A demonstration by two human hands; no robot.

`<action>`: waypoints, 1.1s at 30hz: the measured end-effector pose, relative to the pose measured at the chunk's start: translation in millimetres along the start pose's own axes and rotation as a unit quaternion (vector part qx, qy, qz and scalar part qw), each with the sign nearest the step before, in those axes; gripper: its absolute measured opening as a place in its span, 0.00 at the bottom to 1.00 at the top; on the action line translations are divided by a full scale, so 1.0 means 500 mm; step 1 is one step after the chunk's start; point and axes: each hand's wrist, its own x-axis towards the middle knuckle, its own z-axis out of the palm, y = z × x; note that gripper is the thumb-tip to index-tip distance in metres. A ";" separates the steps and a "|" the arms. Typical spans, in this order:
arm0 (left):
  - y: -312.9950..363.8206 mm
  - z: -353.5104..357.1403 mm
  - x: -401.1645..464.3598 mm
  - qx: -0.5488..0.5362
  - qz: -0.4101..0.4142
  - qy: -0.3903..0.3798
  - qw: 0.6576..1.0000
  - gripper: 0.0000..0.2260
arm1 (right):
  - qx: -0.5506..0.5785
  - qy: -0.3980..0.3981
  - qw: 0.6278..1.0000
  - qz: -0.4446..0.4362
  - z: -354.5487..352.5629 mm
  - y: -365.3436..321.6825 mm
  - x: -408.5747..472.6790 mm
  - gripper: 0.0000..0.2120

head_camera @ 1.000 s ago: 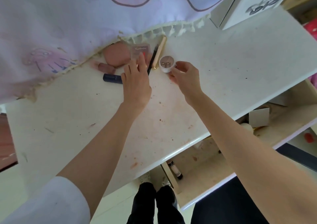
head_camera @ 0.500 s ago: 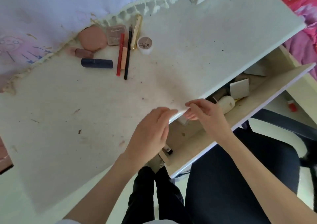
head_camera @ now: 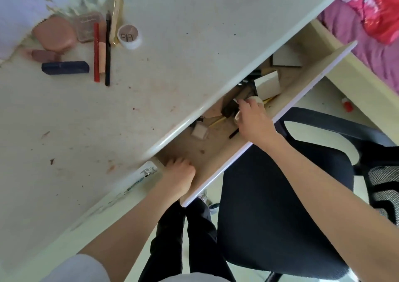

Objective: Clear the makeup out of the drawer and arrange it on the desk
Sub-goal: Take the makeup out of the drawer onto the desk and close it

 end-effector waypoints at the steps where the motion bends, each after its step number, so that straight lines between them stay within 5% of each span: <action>1: 0.000 0.005 0.003 0.002 -0.009 -0.012 1.000 0.13 | -0.024 0.005 1.000 -0.005 0.003 0.008 0.019 0.28; 9: -0.006 0.007 0.025 0.030 -0.014 -0.049 0.998 0.14 | -0.216 -0.017 0.974 -0.065 0.024 0.043 0.095 0.30; 17: -0.014 0.002 0.040 0.018 -0.022 -0.110 0.993 0.13 | -0.398 -0.047 0.909 -0.119 -0.006 0.023 0.138 0.28; 25: -0.022 -0.001 0.027 -0.010 0.003 -0.066 0.998 0.09 | -0.341 -0.101 0.919 -0.171 0.000 0.041 0.135 0.28; 33: -0.032 -0.014 0.001 -0.234 -0.007 0.005 0.972 0.10 | -0.247 -0.129 0.933 -0.228 -0.033 -0.002 0.064 0.31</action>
